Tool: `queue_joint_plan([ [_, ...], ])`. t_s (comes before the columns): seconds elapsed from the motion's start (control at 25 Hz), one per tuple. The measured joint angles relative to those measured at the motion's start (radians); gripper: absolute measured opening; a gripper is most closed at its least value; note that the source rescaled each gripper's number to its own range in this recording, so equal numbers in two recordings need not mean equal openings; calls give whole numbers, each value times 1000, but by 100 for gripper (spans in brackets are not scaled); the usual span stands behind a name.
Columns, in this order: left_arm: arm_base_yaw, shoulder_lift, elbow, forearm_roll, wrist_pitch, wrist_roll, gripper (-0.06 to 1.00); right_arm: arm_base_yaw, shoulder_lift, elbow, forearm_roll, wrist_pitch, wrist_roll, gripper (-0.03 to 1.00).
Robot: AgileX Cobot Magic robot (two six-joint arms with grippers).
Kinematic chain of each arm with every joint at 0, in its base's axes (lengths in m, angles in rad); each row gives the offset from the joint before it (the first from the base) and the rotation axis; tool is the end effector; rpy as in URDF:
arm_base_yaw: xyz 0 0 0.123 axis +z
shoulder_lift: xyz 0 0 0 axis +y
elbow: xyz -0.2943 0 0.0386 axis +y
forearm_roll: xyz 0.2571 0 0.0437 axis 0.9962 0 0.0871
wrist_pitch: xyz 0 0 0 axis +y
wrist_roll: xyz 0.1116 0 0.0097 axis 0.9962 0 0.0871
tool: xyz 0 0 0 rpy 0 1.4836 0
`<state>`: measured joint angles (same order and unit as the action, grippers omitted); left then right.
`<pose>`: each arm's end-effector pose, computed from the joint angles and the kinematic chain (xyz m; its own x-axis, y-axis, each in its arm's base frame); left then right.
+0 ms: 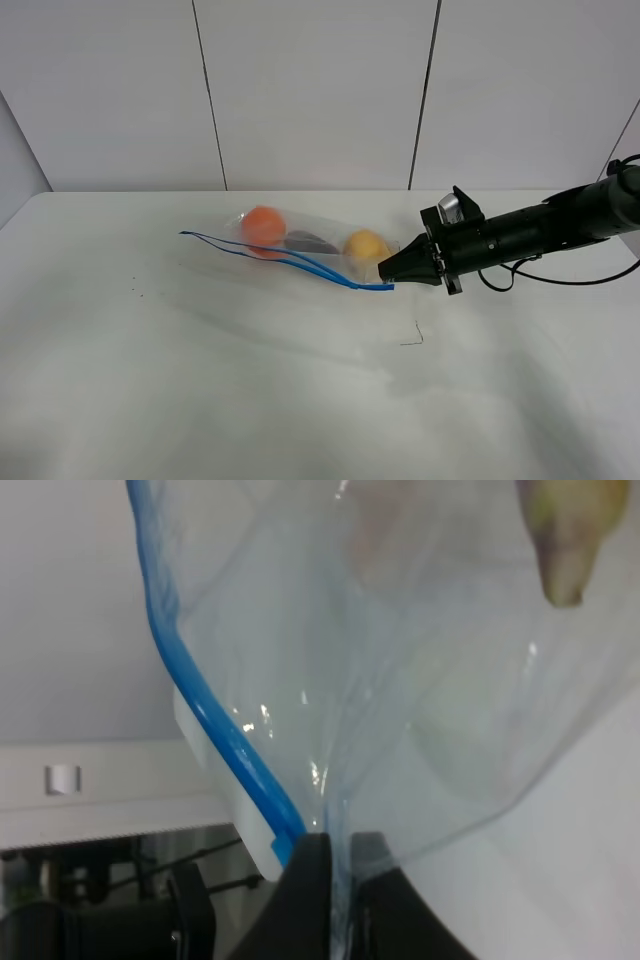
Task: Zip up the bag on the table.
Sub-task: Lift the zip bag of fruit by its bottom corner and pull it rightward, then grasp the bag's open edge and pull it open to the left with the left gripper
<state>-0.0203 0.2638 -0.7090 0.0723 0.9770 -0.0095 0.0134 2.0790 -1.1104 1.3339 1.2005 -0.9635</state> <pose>0.0403 0.0059 0.3391 -0.4298 0.0397 -0.9021 -0.0205 0.9983 0.0537 0.3640 0.1064 0.1274 -0.9917 -0.0053 -0.1281 -0.1184 0.4213 0.8992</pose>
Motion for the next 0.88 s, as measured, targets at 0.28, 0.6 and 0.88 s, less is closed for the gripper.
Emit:
queue_joint_plan([
  [0.28,0,355,-177,0,-166,301,94,0,-46,0,30,1,0,0],
  [0.6,-14,692,-187,-124,-483,800,91,0,-46,0,40,1,1,0],
  [0.88,-259,892,-187,-205,-684,1038,90,0,-46,0,41,1,2,0],
])
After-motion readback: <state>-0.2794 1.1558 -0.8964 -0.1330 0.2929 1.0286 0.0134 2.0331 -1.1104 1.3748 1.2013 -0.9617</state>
